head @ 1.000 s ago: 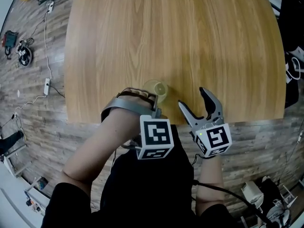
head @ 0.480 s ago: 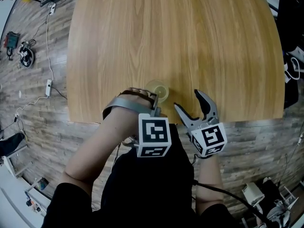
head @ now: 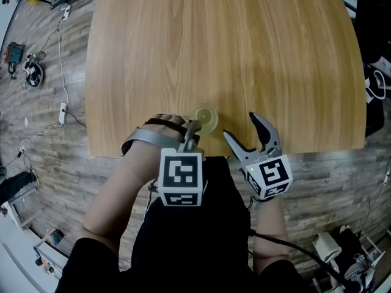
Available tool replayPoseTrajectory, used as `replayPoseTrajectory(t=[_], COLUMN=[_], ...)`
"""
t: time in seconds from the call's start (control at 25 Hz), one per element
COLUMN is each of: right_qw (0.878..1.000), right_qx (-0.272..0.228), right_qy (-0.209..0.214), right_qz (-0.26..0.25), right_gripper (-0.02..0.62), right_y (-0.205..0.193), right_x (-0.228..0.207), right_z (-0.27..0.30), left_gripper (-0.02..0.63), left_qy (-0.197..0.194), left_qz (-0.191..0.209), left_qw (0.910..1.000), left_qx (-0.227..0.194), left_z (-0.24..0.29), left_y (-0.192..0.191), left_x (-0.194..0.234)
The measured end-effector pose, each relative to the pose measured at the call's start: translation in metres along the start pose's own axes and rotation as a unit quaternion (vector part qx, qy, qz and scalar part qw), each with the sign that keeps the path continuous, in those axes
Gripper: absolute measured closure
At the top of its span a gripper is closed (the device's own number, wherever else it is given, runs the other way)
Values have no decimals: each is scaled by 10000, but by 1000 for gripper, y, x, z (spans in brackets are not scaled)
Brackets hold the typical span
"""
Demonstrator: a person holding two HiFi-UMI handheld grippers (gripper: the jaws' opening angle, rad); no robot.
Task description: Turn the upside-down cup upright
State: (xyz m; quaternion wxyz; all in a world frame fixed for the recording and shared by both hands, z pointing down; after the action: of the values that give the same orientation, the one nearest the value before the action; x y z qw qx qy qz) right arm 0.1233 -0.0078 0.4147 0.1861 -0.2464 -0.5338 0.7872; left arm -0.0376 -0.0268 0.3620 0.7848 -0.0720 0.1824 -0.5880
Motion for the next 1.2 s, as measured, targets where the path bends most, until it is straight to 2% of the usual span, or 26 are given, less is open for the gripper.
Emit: replayPoseTrajectory(t=[0.12,0.24,0.32,0.36,0.4,0.48,0.56,0.76,0.92,1.04,1.12,1.2], right_qw=[10000,9997,9989,9981,9970,9950,9936,9895,9851,9822,9803,9788], right_qx=[-70,-223,-392,-515,-643,-834,-942,-1123,-1322,-1439,-1512,-1591], right_qy=[-25,-34,-98,-178,-271,-392,-461,-652,-844,-903,-880,-849], right_qz=[-33,-133,-237,-293,-341,-391,-427,-637,-708,-807,-913,-976], right_gripper=[278,278,294,335,414,487,543,578,580,581,581,581], right_y=[6,17,27,33,39,52,63,86,99,107,113,118], right_x=[0,5,12,15,18,23,30,49,68,85,97,108], right_z=[-3,-4,-7,-9,-10,-12,-13,-16,-21,-24,-26,-27], left_gripper=[559,594,598,598,598,598,598,600,600,600,600,600], left_qy=[469,1073,1479,1683,1892,2320,2709,3567,4062,4340,4449,4540], left_qz=[-421,-732,-891,-973,-1068,-1335,-1675,-2394,-3141,-3550,-3726,-3812], left_qw=[9944,9775,9641,9569,9488,9283,9032,8322,7572,7075,6841,6688], left_qx=[-845,-1659,-2017,-2158,-2293,-2581,-2878,-3505,-4036,-4302,-4418,-4486], left_z=[-28,-49,-58,-60,-62,-65,-69,-76,-85,-93,-97,-103], left_y=[-3,-10,-13,-14,-15,-17,-19,-17,-22,-25,-23,-21], left_x=[7,10,5,2,0,-3,-6,-19,-29,-38,-44,-48])
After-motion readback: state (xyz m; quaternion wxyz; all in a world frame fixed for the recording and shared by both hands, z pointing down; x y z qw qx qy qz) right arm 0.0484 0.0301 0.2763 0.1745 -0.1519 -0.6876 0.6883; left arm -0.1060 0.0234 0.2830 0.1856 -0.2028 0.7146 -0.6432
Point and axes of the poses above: the fingertips, and each gripper's own axes: z forward along the fingers, x to its left, y out of its top, the point moved 10 cm from there along -z, backward along the fingers, and after that the axes turned 11 degrees about -x, right-handed, at the moved point
